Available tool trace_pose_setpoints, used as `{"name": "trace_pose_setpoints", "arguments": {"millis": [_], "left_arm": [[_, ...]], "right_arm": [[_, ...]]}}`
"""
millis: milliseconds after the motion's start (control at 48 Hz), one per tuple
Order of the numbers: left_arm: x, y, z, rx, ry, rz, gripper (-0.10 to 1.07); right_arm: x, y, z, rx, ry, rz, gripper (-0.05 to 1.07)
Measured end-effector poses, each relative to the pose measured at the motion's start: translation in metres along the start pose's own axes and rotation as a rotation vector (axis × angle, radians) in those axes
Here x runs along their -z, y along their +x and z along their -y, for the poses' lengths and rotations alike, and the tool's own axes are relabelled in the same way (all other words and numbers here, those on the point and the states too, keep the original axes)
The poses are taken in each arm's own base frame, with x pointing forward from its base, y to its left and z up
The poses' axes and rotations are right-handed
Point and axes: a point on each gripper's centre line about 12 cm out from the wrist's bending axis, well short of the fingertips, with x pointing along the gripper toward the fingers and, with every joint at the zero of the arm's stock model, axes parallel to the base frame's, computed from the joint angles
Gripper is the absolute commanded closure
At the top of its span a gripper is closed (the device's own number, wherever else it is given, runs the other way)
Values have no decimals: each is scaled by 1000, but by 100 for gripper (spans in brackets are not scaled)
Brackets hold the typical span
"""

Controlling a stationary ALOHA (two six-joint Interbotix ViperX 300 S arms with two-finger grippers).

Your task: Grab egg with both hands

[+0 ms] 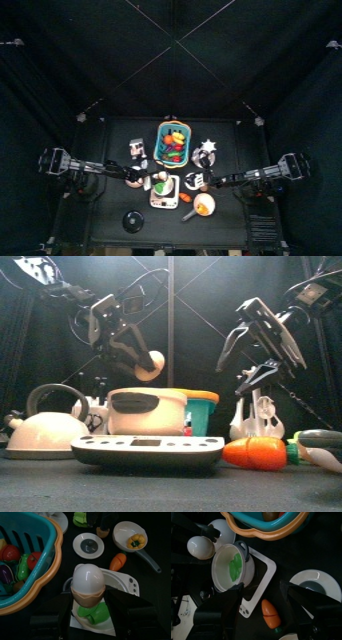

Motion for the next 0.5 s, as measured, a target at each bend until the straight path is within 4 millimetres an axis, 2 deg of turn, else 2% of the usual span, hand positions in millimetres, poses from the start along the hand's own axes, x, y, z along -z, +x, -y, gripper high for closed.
{"name": "trace_pose_setpoints", "arguments": {"millis": [167, 375, 500], "left_arm": [[1, 2, 0, 3, 10, -3, 21], [-7, 8, 1, 28, 14, 18, 21], [-10, 16, 0, 32, 22, 17, 21]], "right_arm": [[-14, 1, -8, -17, 16, 33, 11], [-33, -1, -35, -81, 1, 84, 11], [-37, 6, -46, -102, -11, 86, 11]]}}
